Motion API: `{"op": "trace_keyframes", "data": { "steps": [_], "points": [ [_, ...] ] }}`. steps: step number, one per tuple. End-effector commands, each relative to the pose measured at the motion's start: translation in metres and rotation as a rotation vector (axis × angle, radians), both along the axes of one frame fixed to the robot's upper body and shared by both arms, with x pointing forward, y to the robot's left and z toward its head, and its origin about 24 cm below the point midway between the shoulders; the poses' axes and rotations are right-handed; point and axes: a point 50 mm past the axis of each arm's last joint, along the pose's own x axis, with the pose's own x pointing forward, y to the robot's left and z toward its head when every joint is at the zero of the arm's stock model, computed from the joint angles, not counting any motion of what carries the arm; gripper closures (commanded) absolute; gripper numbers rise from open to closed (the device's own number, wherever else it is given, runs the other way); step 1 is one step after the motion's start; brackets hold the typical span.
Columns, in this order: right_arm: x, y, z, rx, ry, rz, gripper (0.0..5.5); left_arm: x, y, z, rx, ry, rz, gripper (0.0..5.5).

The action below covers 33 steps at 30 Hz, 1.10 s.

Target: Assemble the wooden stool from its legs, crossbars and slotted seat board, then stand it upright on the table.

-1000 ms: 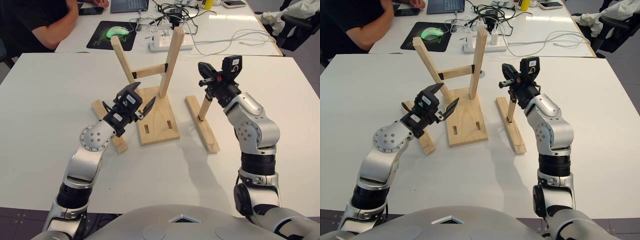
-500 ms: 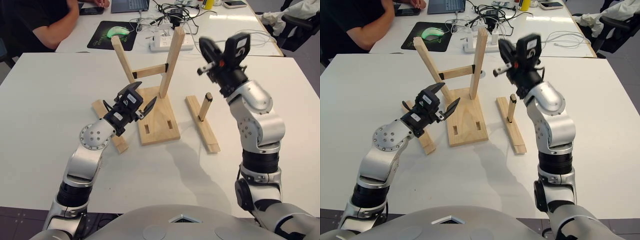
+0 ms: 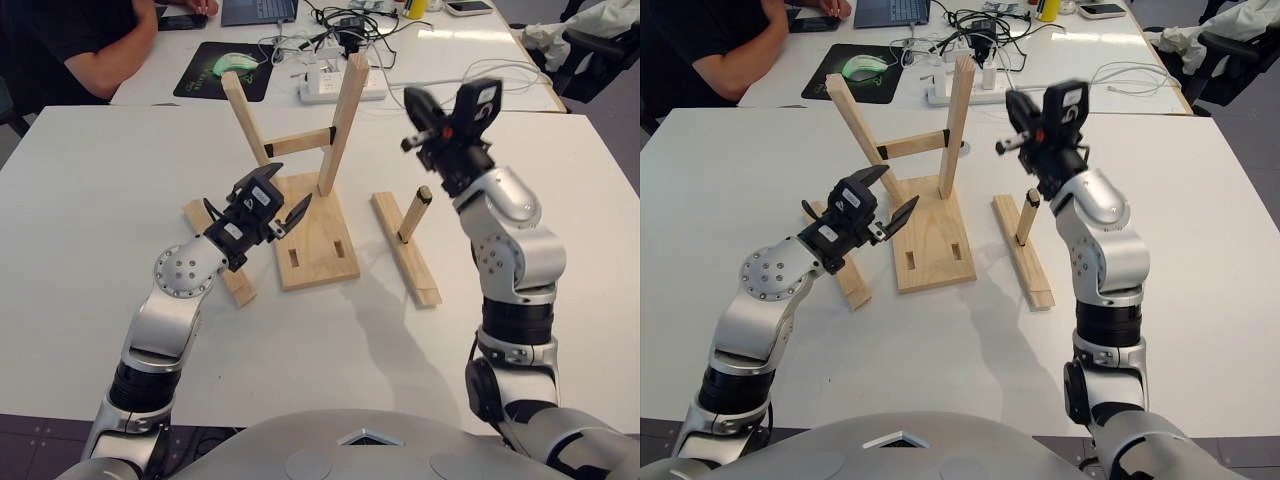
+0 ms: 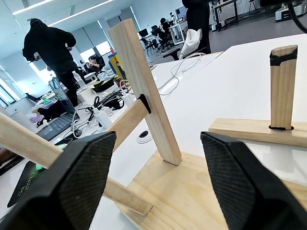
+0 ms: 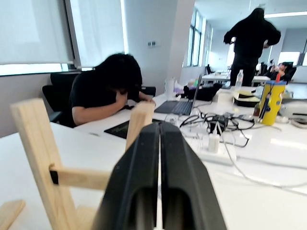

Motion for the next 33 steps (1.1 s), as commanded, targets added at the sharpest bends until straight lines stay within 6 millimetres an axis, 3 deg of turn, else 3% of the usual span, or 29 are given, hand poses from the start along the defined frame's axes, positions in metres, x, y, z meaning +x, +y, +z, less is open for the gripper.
{"op": "trace_keyframes", "data": {
  "steps": [1, 3, 7, 9, 11, 14, 17, 23, 26, 28, 31, 33],
  "points": [
    [-0.004, 0.004, 0.03, 0.028, -0.129, 0.011, 5.45, 0.001, 0.002, 0.001, 0.005, -0.003, 0.01, 2.22],
    [-0.003, 0.006, 0.004, -0.031, -0.042, 0.022, 5.45, 0.0, 0.002, 0.001, 0.003, -0.004, 0.014, 2.22],
    [-0.014, -0.007, -0.09, -0.244, 0.333, 0.018, 5.45, 0.0, 0.001, 0.001, 0.004, 0.0, 0.007, 2.22],
    [-0.02, -0.016, -0.111, -0.281, 0.408, -0.005, 5.45, 0.0, 0.003, 0.002, 0.007, 0.002, 0.008, 2.22],
    [-0.015, -0.016, -0.102, -0.229, 0.377, -0.019, 5.45, 0.0, 0.004, 0.002, 0.01, 0.002, 0.011, 2.22],
    [-0.003, -0.005, -0.062, -0.09, 0.209, 0.022, 5.45, 0.001, 0.004, 0.002, 0.01, -0.001, 0.014, 2.22],
    [0.002, -0.002, -0.039, -0.021, 0.125, 0.028, 5.45, 0.002, 0.004, 0.002, 0.008, -0.004, 0.013, 2.22],
    [-0.001, -0.004, 0.019, 0.06, -0.108, 0.007, 5.45, 0.002, 0.003, 0.002, 0.004, -0.005, 0.015, 2.22],
    [-0.005, -0.006, 0.019, 0.034, -0.135, -0.003, 5.45, 0.001, 0.003, 0.001, 0.003, -0.005, 0.02, 2.22],
    [-0.004, -0.003, -0.016, -0.06, 0.004, 0.024, 5.45, 0.0, 0.003, 0.001, 0.002, -0.004, 0.021, 2.22],
    [-0.013, -0.01, -0.094, -0.197, 0.33, 0.033, 5.45, 0.0, 0.002, 0.001, 0.003, 0.0, 0.01, 2.22],
    [-0.02, -0.018, -0.12, -0.26, 0.457, 0.006, 5.45, 0.001, 0.002, 0.002, 0.006, -0.001, 0.005, 2.22]
  ]
}}
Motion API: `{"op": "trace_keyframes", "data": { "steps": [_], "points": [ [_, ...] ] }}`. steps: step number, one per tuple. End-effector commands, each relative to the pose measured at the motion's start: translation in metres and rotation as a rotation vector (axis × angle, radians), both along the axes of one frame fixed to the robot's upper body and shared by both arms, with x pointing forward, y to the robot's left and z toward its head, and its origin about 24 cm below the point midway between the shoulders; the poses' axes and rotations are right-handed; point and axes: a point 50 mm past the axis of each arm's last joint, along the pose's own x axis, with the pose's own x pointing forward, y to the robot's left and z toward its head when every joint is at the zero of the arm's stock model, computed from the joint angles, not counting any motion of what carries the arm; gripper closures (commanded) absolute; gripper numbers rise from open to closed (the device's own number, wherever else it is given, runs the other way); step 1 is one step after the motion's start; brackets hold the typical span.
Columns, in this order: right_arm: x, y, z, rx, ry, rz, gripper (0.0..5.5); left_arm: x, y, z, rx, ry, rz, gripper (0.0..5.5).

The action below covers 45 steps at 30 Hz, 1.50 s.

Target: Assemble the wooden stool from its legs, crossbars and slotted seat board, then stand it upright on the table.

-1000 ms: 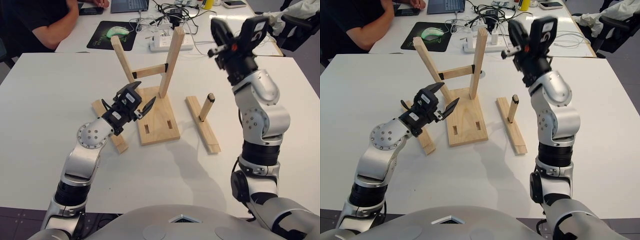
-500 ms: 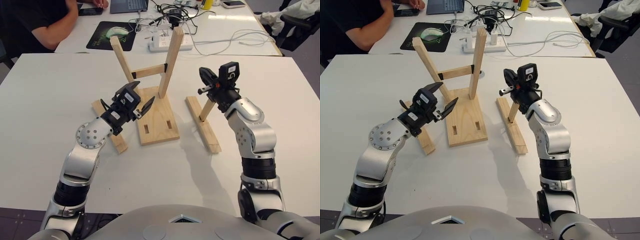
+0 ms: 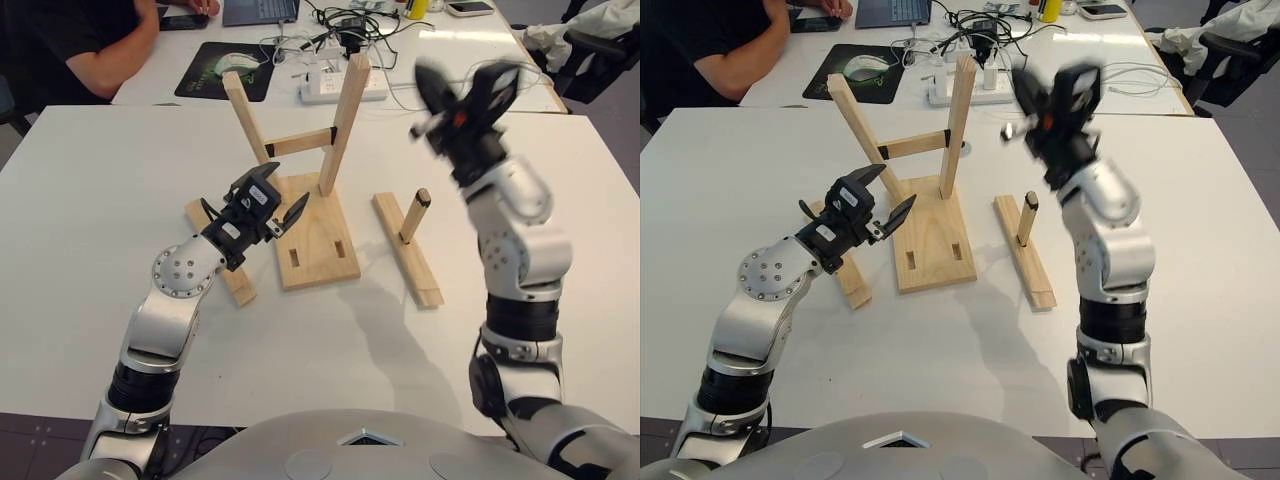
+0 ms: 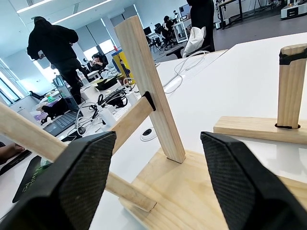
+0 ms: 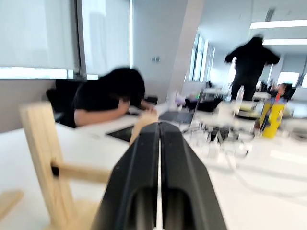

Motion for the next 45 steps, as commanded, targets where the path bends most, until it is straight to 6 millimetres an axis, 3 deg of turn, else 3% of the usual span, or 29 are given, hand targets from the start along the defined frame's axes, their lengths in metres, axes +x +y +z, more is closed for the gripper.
{"op": "trace_keyframes", "data": {
  "steps": [1, 6, 9, 15, 18, 20, 22, 26, 30, 31, 34, 38, 42, 45],
  "points": [
    [-0.012, -0.012, -0.047, -0.107, 0.229, -0.034, 5.45, 0.002, 0.001, 0.002, 0.009, -0.001, -0.009, 2.22],
    [-0.002, 0.005, 0.003, 0.072, 0.002, 0.032, 5.45, 0.003, 0.002, 0.002, 0.01, -0.004, -0.003, 2.22],
    [0.003, 0.007, 0.017, 0.062, -0.072, 0.037, 5.45, 0.003, 0.002, 0.002, 0.007, -0.005, 0.003, 2.22],
    [0.014, 0.006, 0.05, 0.09, -0.168, 0.01, 5.45, 0.004, 0.003, -0.001, 0.007, 0.0, 0.016, 2.22],
    [0.016, 0.002, 0.067, 0.143, -0.199, 0.008, 5.08, 0.004, 0.003, -0.002, 0.004, 0.001, 0.023, 2.22],
    [0.022, -0.014, 0.076, 0.177, -0.185, -0.047, 4.76, 0.003, 0.005, -0.003, 0.0, 0.002, 0.034, 2.22],
    [0.029, -0.043, 0.072, 0.168, -0.113, -0.147, 4.47, 0.002, 0.007, -0.004, -0.001, 0.004, 0.048, 2.22],
    [0.027, -0.108, 0.04, 0.122, 0.026, -0.338, 3.89, -0.002, 0.01, -0.007, -0.015, 0.01, 0.082, 2.22],
    [0.018, -0.14, 0.004, 0.155, 0.201, -0.402, 3.34, -0.004, 0.009, -0.007, -0.017, 0.011, 0.092, 2.22],
    [0.014, -0.145, -0.01, 0.088, 0.279, -0.37, 3.19, -0.006, 0.01, -0.007, -0.019, 0.008, 0.105, 2.22],
    [-0.003, -0.145, -0.04, -0.15, 0.484, -0.184, 2.77, -0.008, 0.014, -0.009, -0.018, 0.008, 0.141, 2.22],
    [-0.012, -0.118, -0.036, -0.17, 0.518, 0.003, 2.24, -0.009, 0.018, -0.01, -0.004, 0.01, 0.157, 2.22],
    [-0.017, -0.113, -0.034, -0.14, 0.496, -0.018, 1.43, -0.008, 0.017, -0.01, -0.005, 0.009, 0.144, 2.22],
    [-0.032, -0.097, -0.033, -0.164, 0.518, 0.056, 0.98, -0.009, 0.017, -0.01, -0.005, 0.018, 0.133, 2.22]
  ]
}}
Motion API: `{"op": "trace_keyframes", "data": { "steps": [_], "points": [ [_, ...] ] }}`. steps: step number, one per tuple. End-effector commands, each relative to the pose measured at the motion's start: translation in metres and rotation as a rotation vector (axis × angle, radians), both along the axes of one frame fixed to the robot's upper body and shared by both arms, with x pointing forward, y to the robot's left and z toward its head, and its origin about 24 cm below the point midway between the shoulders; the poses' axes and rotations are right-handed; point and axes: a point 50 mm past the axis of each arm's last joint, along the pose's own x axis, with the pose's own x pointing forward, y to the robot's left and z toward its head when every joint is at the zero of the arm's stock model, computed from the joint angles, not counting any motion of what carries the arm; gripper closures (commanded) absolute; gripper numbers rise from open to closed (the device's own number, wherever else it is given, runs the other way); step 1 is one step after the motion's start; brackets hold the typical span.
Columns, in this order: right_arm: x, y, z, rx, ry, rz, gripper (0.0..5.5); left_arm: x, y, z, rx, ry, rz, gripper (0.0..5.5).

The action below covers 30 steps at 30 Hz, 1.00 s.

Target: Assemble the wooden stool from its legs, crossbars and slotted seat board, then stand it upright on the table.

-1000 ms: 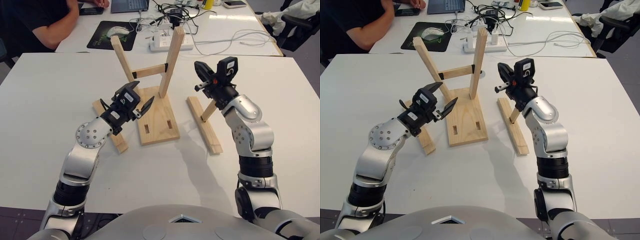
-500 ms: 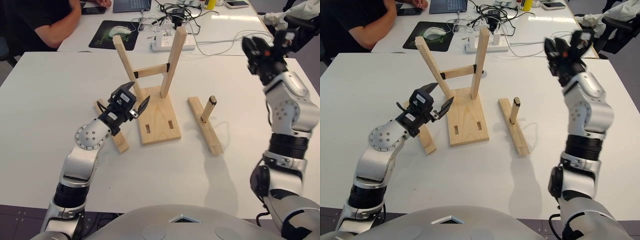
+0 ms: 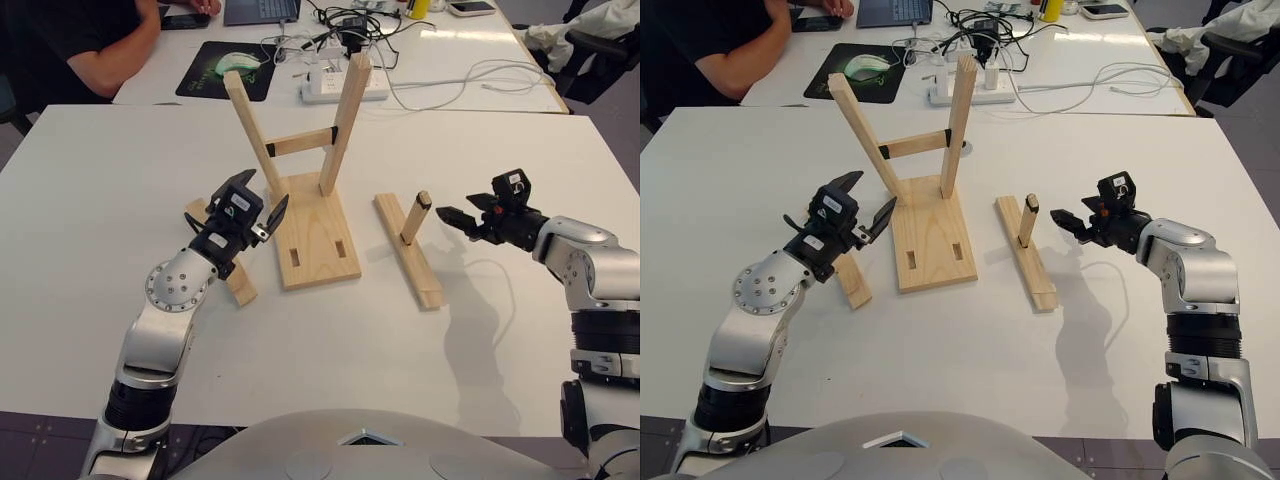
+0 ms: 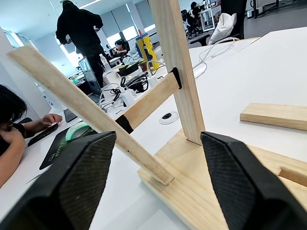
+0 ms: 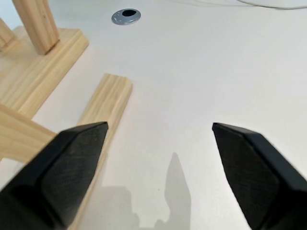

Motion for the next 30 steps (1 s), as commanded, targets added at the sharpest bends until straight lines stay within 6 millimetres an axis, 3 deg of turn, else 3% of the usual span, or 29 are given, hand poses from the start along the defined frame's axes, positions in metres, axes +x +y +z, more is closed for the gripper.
{"op": "trace_keyframes", "data": {
  "steps": [1, 9, 14, 18, 25, 30],
  "points": [
    [-0.022, 0.019, -0.001, -0.002, 0.044, 0.086, 0.82, -0.002, 0.001, 0.0, 0.007, 0.011, -0.015, 2.22],
    [-0.034, 0.027, -0.003, -0.046, 0.089, 0.126, 0.79, -0.003, 0.0, -0.001, 0.011, 0.024, -0.03, 2.22],
    [-0.042, 0.057, -0.012, -0.086, 0.096, 0.221, 0.79, -0.003, 0.001, 0.0, 0.015, 0.028, -0.028, 2.22],
    [-0.044, 0.069, -0.023, -0.168, 0.125, 0.212, 0.79, -0.002, 0.0, 0.0, 0.014, 0.036, -0.044, 2.22],
    [-0.042, 0.055, -0.038, -0.258, 0.152, -0.018, 0.79, 0.0, -0.001, 0.001, 0.023, 0.036, -0.059, 2.22],
    [-0.042, 0.057, -0.045, -0.25, 0.21, -0.002, 1.54, 0.003, 0.002, 0.003, 0.049, 0.007, -0.035, 2.22]
  ]
}}
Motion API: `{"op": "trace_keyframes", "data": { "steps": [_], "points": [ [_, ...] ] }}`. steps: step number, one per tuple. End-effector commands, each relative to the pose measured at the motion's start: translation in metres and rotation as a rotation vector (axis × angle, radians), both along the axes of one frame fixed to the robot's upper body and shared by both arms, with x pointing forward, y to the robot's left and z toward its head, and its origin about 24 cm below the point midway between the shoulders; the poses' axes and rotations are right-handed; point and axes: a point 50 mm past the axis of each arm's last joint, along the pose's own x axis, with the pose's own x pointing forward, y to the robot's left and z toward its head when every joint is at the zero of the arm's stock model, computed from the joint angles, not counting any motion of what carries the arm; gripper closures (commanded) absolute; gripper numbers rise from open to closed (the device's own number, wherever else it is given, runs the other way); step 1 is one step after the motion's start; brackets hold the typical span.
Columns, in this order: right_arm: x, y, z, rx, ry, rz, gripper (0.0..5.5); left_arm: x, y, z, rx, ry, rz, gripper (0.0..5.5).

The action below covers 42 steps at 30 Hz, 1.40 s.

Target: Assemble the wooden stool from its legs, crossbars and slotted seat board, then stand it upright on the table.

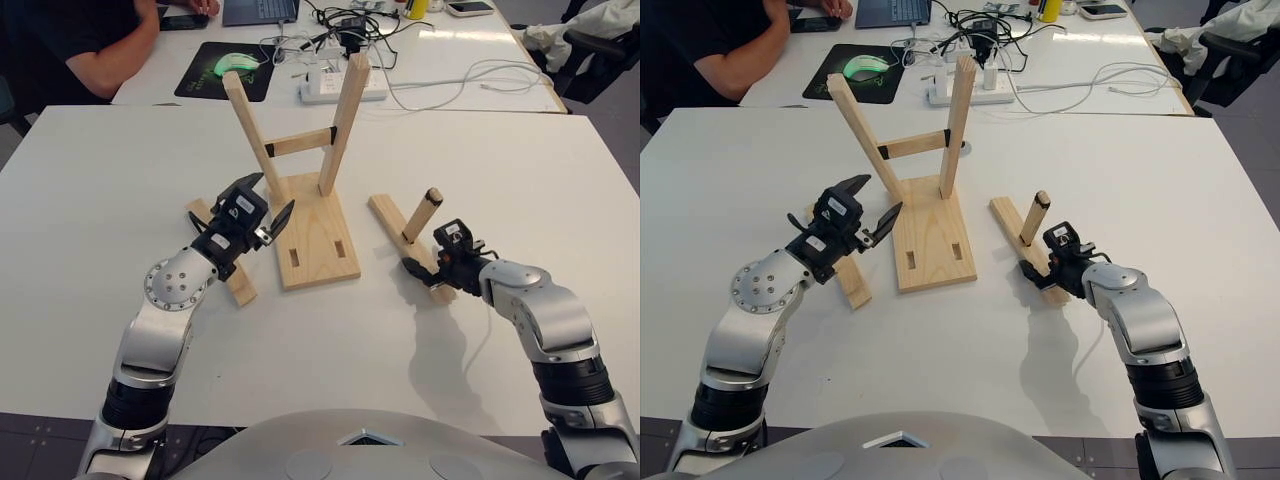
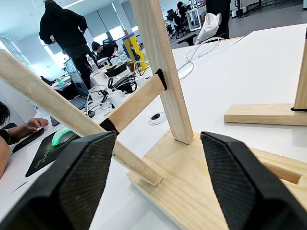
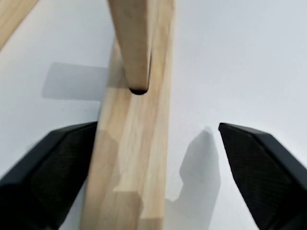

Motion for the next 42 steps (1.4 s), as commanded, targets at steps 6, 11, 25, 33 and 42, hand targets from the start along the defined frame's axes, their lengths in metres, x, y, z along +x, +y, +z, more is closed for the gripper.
{"op": "trace_keyframes", "data": {
  "steps": [6, 11, 25, 33, 42],
  "points": [
    [0.005, 0.003, -0.008, -0.052, 0.039, 0.052, 2.52, 0.016, 0.019, 0.013, -0.068, -0.073, 0.174, 2.22],
    [0.012, -0.001, -0.004, -0.096, -0.075, 0.084, 3.27, 0.023, 0.038, 0.019, -0.131, -0.153, 0.334, 2.22],
    [0.046, -0.021, 0.044, 0.616, -0.309, -0.155, 3.36, 0.012, 0.026, 0.024, -0.679, 0.129, 0.002, 2.22],
    [0.038, -0.021, 0.102, 1.109, -0.365, 0.048, 3.37, 0.009, 0.028, 0.036, -0.994, 0.364, -0.246, 2.22],
    [0.009, 0.035, 0.129, 1.332, -0.183, 0.535, 3.37, 0.013, 0.018, 0.046, -1.149, 0.596, -0.484, 2.22]
  ]
}}
